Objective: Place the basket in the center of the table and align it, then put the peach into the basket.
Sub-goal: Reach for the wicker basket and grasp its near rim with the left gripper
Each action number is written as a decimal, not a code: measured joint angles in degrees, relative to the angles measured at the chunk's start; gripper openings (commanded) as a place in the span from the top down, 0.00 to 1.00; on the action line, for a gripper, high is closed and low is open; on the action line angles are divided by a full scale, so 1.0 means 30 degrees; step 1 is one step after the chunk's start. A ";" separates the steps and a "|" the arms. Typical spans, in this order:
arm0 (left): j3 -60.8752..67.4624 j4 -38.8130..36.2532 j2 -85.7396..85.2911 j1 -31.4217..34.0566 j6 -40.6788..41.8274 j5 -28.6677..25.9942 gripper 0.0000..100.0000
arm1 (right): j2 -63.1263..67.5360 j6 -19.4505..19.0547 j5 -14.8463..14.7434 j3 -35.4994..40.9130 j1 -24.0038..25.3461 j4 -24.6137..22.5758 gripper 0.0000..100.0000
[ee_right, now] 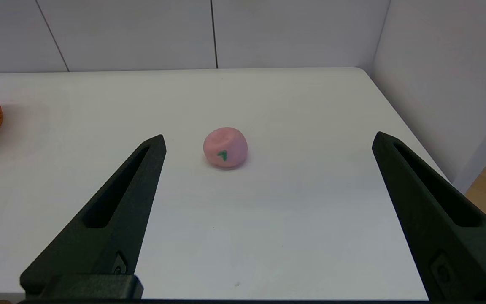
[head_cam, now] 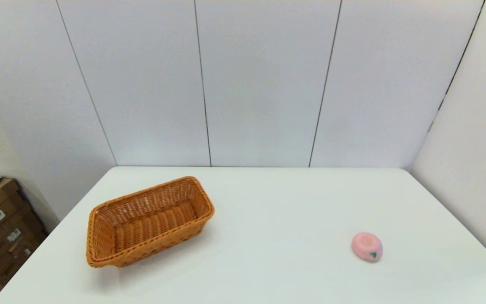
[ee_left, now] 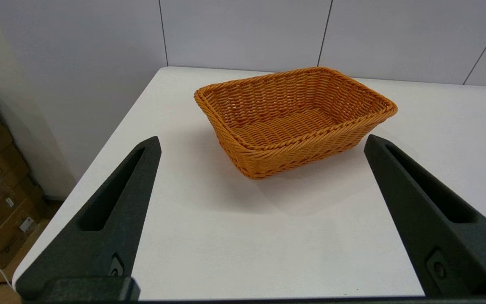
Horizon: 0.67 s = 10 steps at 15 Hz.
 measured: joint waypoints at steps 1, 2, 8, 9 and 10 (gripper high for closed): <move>0.0000 0.0000 0.0000 0.0000 0.0000 -0.0008 0.00 | 0.0000 -0.0008 0.0000 0.0000 0.0000 0.0000 0.00; 0.0000 0.0000 0.0000 0.0000 0.0004 0.0000 0.00 | 0.0000 -0.0008 0.0000 0.0000 0.0000 0.0000 0.00; -0.0098 -0.0073 0.0000 -0.0008 -0.0045 0.0093 0.00 | 0.0000 0.0000 -0.0008 0.0000 0.0000 0.0000 0.00; -0.0561 -0.0102 0.0000 -0.0008 -0.0134 0.0179 0.00 | 0.0000 0.0000 -0.0008 0.0000 0.0000 0.0000 0.00; -0.1357 0.0126 0.0008 -0.0008 -0.0317 0.0248 0.00 | 0.0000 0.0000 -0.0008 0.0000 0.0000 0.0000 0.00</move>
